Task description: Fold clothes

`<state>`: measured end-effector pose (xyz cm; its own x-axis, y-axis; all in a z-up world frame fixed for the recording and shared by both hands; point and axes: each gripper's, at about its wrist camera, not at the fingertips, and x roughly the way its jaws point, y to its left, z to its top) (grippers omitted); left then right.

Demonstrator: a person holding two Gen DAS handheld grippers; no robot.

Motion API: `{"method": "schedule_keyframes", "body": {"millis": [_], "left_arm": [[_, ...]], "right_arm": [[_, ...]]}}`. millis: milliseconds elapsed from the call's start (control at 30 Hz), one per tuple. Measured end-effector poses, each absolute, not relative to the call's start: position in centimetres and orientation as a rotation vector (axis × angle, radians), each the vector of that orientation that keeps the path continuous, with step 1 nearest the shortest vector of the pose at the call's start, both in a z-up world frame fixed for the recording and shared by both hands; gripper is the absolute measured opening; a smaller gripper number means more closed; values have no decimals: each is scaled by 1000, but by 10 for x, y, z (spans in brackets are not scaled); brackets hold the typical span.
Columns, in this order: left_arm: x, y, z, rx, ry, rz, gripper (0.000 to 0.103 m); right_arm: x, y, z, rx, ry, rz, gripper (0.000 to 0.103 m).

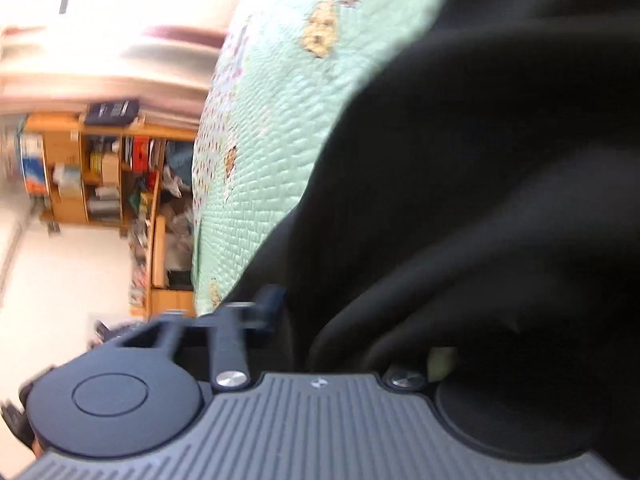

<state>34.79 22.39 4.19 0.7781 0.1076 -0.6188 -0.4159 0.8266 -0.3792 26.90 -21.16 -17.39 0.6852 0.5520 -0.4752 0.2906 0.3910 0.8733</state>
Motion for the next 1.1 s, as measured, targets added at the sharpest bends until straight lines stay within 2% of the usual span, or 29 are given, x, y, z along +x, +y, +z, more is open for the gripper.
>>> {"method": "schedule_keyframes", "body": {"millis": [67, 133, 267, 333, 367, 467, 600, 633, 667, 767, 867, 933, 1000, 1067, 1100], "left_arm": [[377, 232, 35, -580, 652, 320, 6], [400, 235, 48, -637, 620, 314, 6], [396, 218, 109, -569, 347, 190, 6], [386, 218, 116, -518, 277, 173, 6], [382, 220, 112, -502, 269, 177, 6], [389, 247, 46, -500, 392, 240, 7], [396, 296, -101, -566, 755, 427, 8], [389, 308, -135, -602, 826, 454, 8], [382, 318, -161, -633, 872, 467, 14], [357, 330, -172, -676, 785, 391, 19], [346, 339, -153, -659, 732, 428, 22], [338, 346, -140, -656, 699, 459, 26], [330, 355, -125, -674, 669, 462, 28], [315, 353, -110, -664, 665, 443, 31], [307, 345, -104, -649, 662, 412, 31]], "right_arm": [[292, -224, -154, 1206, 767, 175, 16], [316, -240, -119, 1207, 663, 162, 16], [340, -254, -42, 1103, 377, 282, 16], [338, -250, -26, 1021, 236, 382, 16], [341, -245, -29, 1012, 230, 420, 15], [362, -215, -70, 953, 437, 427, 15], [378, -189, -178, 946, 820, 324, 18], [378, -183, -203, 953, 896, 303, 15], [376, -178, -221, 958, 952, 288, 7], [349, -169, -215, 956, 911, 321, 15], [352, -171, -211, 945, 921, 337, 16], [343, -172, -206, 948, 918, 353, 22], [330, -172, -201, 969, 898, 396, 49], [314, -172, -193, 973, 872, 445, 61], [304, -172, -188, 968, 864, 471, 63]]}}
